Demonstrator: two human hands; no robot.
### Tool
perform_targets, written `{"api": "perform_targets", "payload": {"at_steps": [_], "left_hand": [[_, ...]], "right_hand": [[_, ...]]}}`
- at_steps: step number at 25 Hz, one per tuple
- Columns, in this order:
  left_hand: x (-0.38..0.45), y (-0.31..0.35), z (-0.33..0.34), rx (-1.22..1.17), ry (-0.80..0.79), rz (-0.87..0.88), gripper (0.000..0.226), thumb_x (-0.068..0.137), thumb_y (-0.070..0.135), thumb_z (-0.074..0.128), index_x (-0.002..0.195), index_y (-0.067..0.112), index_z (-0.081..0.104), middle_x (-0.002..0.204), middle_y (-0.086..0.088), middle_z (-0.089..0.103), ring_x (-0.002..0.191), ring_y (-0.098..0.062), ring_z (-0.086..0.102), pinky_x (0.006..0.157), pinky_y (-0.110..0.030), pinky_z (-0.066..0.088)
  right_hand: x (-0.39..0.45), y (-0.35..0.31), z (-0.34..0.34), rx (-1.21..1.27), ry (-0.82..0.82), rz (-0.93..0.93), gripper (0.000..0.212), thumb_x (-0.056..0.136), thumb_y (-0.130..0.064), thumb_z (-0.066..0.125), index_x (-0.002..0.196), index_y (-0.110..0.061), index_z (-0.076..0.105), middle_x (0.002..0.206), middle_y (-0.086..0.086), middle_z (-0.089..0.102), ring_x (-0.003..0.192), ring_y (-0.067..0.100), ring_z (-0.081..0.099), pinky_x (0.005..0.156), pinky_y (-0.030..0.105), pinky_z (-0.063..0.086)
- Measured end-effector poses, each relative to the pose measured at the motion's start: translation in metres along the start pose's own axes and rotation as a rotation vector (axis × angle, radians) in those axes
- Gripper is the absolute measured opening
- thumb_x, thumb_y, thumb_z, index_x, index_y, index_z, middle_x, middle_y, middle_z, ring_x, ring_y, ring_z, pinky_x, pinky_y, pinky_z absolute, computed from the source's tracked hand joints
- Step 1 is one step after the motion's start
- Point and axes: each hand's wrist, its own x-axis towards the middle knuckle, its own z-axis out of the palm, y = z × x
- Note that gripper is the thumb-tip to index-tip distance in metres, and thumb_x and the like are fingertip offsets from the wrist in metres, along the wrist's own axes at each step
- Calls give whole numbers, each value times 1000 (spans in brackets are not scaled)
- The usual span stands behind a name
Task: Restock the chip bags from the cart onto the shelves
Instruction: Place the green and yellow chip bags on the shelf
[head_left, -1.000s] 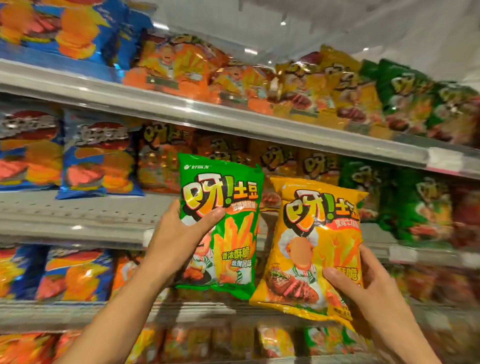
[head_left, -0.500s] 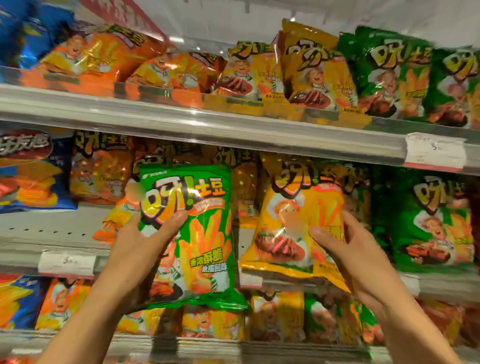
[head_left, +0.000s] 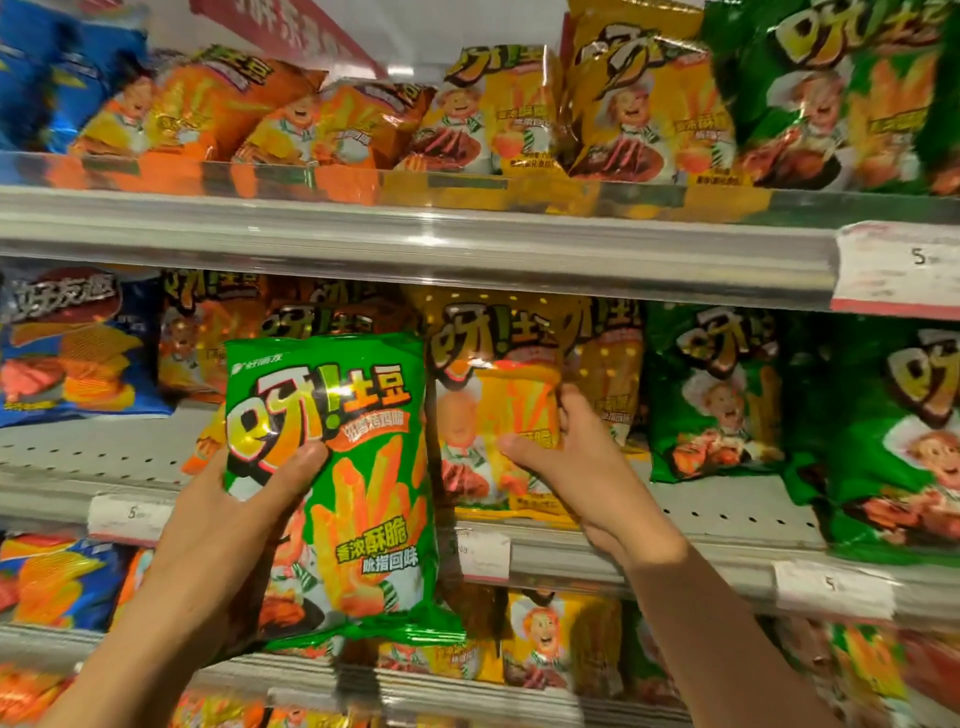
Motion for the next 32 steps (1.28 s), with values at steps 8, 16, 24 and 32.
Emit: {"api": "perform_targets", "payload": {"at_steps": [8, 16, 24, 32], "left_hand": [[9, 2, -27, -2, -129, 74, 49, 60, 60, 86, 104, 42, 73, 100, 10, 79, 87, -7, 76, 63, -21, 58], [1, -12, -52, 54, -242, 105, 61, 58, 74, 79, 113, 51, 65, 104, 21, 76, 95, 2, 72, 85, -35, 55], [-17, -18, -13, -17, -358, 40, 41, 62, 60, 78, 101, 55, 67, 93, 30, 74, 84, 12, 69, 70, -22, 47], [-59, -4, 95, -23, -540, 9, 42, 55, 63, 76, 94, 50, 69, 90, 37, 71, 79, 21, 63, 69, -20, 42]], "right_hand": [[-1, -6, 34, -149, 49, 20, 40, 80, -30, 83, 104, -40, 54, 107, -12, 71, 92, 1, 70, 84, 31, 60], [-16, -26, 60, -305, 156, 62, 54, 81, -34, 81, 126, -28, 51, 120, -4, 69, 104, 11, 68, 91, 36, 56], [-87, -17, 47, -643, 361, -56, 77, 90, -50, 66, 153, -38, 24, 158, -12, 32, 143, 8, 33, 116, 36, 35], [-168, -9, -56, -824, 446, -58, 51, 98, -42, 59, 142, -49, 33, 133, -29, 40, 122, -27, 28, 96, 4, 31]]}}
